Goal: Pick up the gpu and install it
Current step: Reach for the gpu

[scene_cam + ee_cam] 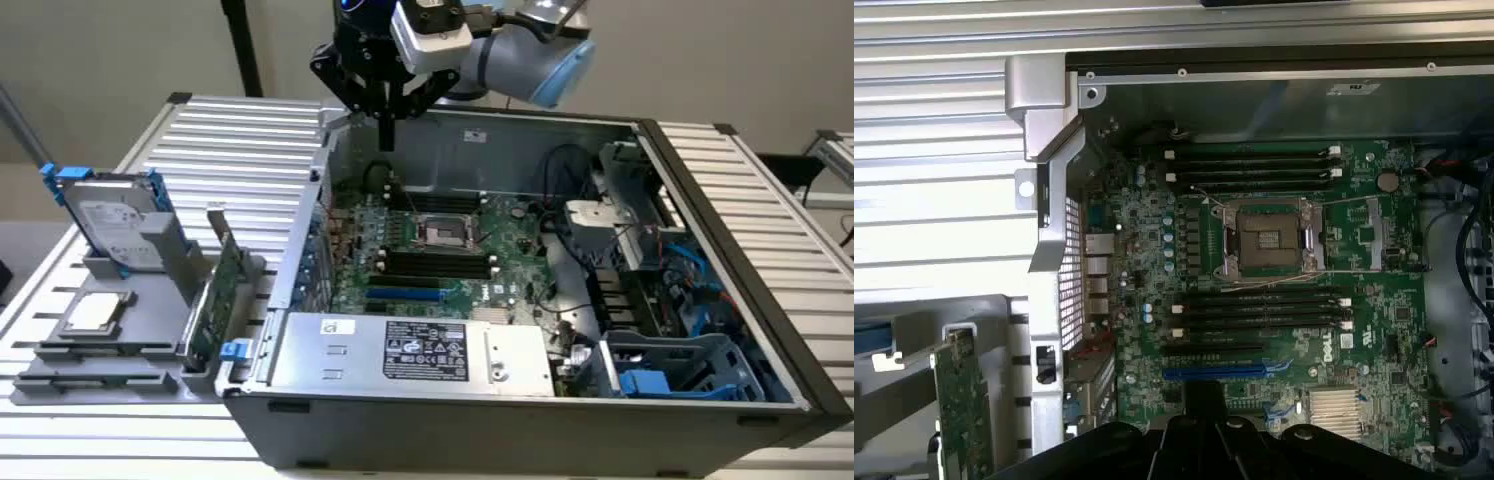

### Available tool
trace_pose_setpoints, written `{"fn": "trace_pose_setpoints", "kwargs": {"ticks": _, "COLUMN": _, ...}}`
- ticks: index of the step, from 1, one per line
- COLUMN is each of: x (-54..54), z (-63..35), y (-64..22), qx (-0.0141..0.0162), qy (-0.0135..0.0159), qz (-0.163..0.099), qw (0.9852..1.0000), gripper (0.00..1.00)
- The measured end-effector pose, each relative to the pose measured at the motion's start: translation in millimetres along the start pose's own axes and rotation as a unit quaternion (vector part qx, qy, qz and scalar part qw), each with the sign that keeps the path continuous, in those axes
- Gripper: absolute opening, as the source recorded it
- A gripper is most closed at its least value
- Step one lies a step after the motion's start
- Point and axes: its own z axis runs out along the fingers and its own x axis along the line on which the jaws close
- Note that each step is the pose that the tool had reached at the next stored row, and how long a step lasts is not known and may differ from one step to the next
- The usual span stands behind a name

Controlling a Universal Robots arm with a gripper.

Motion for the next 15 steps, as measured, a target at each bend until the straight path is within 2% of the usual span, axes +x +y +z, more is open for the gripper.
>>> {"fn": "trace_pose_setpoints", "kwargs": {"ticks": 15, "x": 2.4, "z": -0.2, "y": -0.3, "qx": 0.0000, "qy": 0.0000, "qz": 0.000, "qw": 1.0000, "gripper": 0.11}}
